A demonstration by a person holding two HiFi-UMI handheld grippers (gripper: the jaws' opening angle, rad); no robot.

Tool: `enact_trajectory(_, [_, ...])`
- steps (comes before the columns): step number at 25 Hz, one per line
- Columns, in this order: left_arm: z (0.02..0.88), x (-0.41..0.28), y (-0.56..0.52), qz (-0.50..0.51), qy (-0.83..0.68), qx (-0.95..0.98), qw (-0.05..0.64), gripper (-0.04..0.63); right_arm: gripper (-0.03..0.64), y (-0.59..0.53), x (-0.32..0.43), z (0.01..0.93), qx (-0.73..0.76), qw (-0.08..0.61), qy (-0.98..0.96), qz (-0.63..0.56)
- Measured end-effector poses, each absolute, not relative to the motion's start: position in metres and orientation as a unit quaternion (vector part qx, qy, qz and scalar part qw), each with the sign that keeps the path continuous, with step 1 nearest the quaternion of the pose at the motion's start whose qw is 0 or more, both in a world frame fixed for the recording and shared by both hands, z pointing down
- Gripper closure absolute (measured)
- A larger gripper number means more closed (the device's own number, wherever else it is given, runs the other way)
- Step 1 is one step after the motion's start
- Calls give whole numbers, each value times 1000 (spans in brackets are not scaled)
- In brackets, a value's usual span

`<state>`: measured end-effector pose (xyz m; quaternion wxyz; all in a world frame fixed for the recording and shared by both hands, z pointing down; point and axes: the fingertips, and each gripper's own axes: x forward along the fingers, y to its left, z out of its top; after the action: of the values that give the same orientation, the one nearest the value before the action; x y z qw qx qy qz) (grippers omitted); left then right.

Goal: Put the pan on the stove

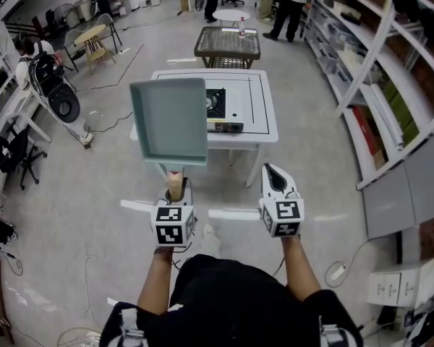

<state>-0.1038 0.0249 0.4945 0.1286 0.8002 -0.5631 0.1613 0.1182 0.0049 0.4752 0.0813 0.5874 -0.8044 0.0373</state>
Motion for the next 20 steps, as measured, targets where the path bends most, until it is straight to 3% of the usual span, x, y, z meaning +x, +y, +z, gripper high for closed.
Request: enact_trajectory(20, [493, -148, -182, 174, -535, 814, 145, 571, 582, -194, 73, 465, 607, 104, -787, 44])
